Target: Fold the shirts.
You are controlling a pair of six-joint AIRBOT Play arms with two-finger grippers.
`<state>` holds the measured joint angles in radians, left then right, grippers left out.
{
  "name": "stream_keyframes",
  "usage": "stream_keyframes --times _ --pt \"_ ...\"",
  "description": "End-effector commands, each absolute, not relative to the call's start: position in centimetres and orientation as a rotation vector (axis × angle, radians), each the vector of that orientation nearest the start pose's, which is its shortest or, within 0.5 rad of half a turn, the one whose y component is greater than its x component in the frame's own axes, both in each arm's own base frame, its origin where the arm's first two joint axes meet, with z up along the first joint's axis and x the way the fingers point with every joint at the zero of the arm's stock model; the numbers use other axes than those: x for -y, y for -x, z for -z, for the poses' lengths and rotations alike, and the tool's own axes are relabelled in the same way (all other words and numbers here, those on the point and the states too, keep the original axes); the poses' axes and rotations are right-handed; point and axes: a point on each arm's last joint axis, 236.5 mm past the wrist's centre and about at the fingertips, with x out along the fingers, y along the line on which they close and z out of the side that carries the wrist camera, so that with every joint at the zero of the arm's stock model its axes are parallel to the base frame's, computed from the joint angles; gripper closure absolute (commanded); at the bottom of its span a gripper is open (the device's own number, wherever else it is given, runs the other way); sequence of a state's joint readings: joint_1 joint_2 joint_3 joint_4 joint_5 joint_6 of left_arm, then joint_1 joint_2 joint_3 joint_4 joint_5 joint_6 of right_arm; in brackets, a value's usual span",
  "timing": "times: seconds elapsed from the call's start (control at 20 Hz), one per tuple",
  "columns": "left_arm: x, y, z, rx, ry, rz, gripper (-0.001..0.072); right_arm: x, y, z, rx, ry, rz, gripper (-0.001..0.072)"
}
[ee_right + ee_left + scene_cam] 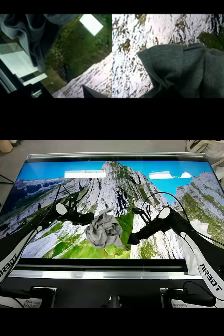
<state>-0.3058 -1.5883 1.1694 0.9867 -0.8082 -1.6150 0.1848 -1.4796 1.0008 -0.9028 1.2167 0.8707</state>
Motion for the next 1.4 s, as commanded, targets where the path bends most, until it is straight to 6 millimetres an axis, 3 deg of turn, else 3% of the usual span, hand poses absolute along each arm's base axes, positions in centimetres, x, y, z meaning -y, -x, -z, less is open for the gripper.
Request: stream_keyframes --times 0.0,0.25,0.4,0.45,0.5,0.55,0.6,0.7,0.8,0.85,0.9,1.0,1.1,1.15,1.2,1.25,1.35 --pt "23.2 -42.1 6.0 -1.242 0.458 0.372 0.0682 -21.4 -30.2 6.6 -1.386 -0.098 -0.985 0.0016" --pt "23.3 -42.1 4.9 -1.222 0.457 0.383 0.0683 -26.2 -28.7 8.1 -1.384 -0.066 -1.046 0.0026" --pt "23.3 -42.1 4.5 -1.216 0.457 0.387 0.0682 -28.0 -29.1 8.5 -1.343 -0.051 -1.028 0.0118" --pt "23.3 -42.1 4.4 -1.214 0.457 0.388 0.0682 -28.1 -29.4 8.6 -1.332 -0.051 -1.022 0.0206" --pt "23.3 -42.1 4.3 -1.212 0.458 0.389 0.0683 -28.1 -29.4 8.6 -1.330 -0.049 -1.019 0.0480" --pt "23.3 -42.1 4.1 -1.207 0.457 0.390 0.0683 -27.8 -29.6 8.5 -1.336 -0.064 -1.008 0.0691" --pt "23.3 -42.3 3.4 -1.188 0.449 0.400 0.0683 -27.6 -29.8 8.0 -1.332 -0.067 -1.013 0.0697" --pt "23.2 -42.8 0.2 -1.089 0.396 0.449 0.0685 -26.5 -31.3 5.6 -1.246 0.020 -1.049 0.0697" --pt "23.0 -43.3 -6.2 -0.914 0.283 0.539 0.0685 -23.8 -34.6 0.3 -1.073 0.177 -1.029 0.0697" --pt "22.9 -43.3 -10.1 -0.821 0.251 0.571 0.0685 -22.3 -36.5 -4.4 -0.936 0.270 -1.010 0.0697" --pt "22.6 -43.0 -15.0 -0.717 0.251 0.586 0.0685 -20.7 -38.1 -9.7 -0.795 0.346 -0.965 0.0697" --pt "21.2 -41.5 -25.0 -0.500 0.250 0.607 0.0685 -17.0 -39.5 -22.8 -0.478 0.464 -0.795 0.0697" --pt "18.9 -37.7 -36.4 -0.246 0.262 0.613 0.0685 -14.5 -36.8 -36.0 -0.152 0.495 -0.625 0.0697" --pt "17.9 -35.4 -41.5 -0.124 0.308 0.613 0.0686 -13.8 -34.1 -41.3 -0.007 0.486 -0.564 0.0697" --pt "17.1 -32.9 -46.2 -0.005 0.370 0.624 0.0685 -13.5 -31.3 -45.1 0.106 0.460 -0.535 0.0697" --pt "17.0 -30.3 -49.3 0.081 0.391 0.652 0.0685 -13.1 -29.0 -47.3 0.168 0.430 -0.516 0.0697" --pt "16.8 -26.1 -52.4 0.174 0.394 0.700 0.0685 -12.5 -25.9 -48.7 0.204 0.416 -0.497 0.0697"
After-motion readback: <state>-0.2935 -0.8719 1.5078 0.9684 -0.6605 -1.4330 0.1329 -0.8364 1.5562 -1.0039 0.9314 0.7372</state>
